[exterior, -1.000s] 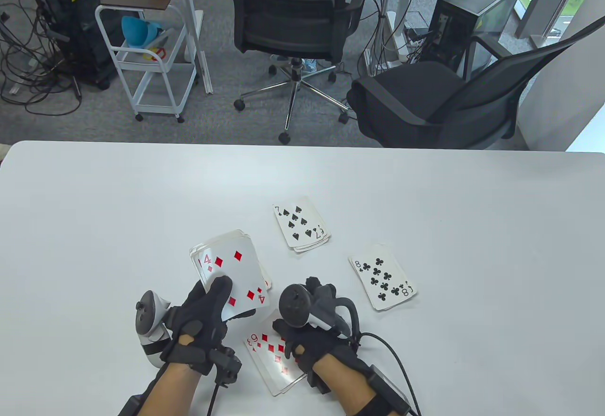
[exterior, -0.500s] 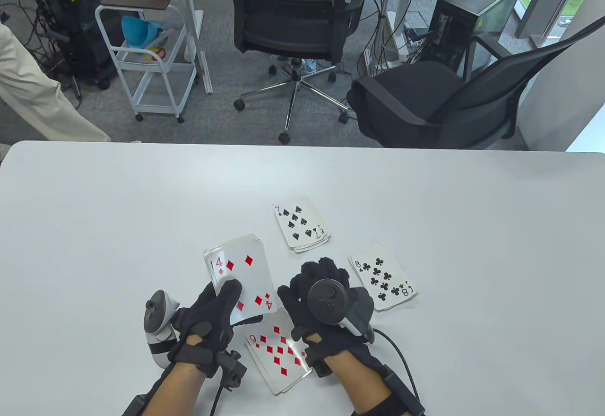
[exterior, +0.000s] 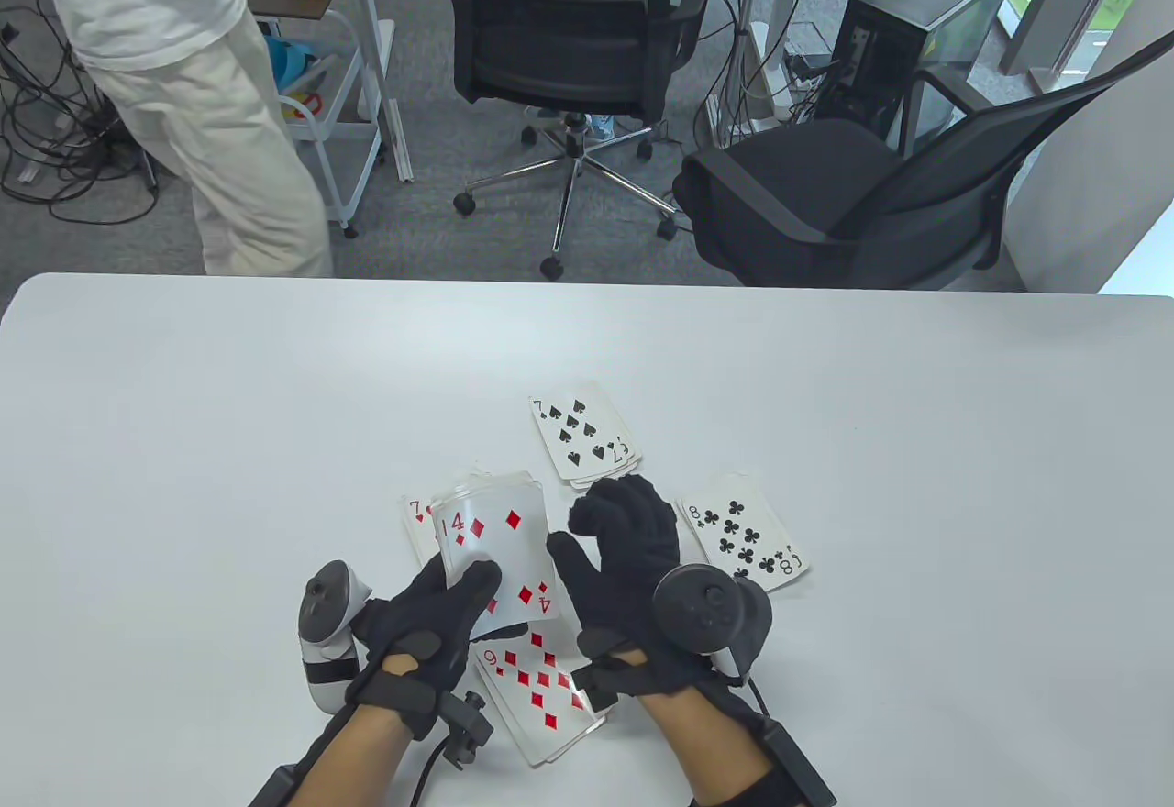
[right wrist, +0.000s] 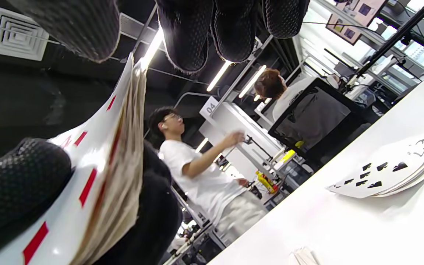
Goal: Playing card suit sorting
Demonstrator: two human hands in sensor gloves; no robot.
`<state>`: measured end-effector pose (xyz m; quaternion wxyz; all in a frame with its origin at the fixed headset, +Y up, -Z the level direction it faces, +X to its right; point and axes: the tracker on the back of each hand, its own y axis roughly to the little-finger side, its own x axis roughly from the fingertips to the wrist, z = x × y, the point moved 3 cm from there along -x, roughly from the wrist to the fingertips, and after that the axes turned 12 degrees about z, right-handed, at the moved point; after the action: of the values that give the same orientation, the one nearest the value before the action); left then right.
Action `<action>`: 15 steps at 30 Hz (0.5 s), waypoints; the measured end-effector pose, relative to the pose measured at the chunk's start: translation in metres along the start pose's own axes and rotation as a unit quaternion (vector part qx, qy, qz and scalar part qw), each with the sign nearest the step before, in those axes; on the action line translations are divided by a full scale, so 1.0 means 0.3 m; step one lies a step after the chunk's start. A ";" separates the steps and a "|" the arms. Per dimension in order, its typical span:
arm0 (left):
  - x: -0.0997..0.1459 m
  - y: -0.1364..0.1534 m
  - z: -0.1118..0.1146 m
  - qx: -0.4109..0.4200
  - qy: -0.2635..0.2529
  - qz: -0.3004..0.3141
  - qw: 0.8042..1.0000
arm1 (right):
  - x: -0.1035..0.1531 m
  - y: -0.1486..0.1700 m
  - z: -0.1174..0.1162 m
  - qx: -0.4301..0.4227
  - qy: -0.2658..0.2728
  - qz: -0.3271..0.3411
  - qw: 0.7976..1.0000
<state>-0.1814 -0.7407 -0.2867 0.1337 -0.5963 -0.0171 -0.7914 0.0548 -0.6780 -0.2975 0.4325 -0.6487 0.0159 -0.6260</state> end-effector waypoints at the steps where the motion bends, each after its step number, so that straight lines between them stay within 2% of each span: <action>1: 0.000 0.002 0.003 -0.006 0.004 -0.002 1.000 | 0.000 -0.004 -0.001 -0.001 0.001 0.000 1.000; 10: -0.003 0.023 0.032 -0.024 0.029 -0.015 0.999 | 0.004 -0.015 -0.004 0.028 0.008 0.002 1.000; 15: 0.000 0.027 0.026 -0.017 0.020 -0.018 1.000 | 0.002 -0.020 0.001 0.000 0.014 0.003 1.000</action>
<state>-0.1722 -0.7470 -0.2855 0.1097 -0.5825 -0.0115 -0.8054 0.0520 -0.6746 -0.2935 0.4338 -0.6401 0.0236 -0.6336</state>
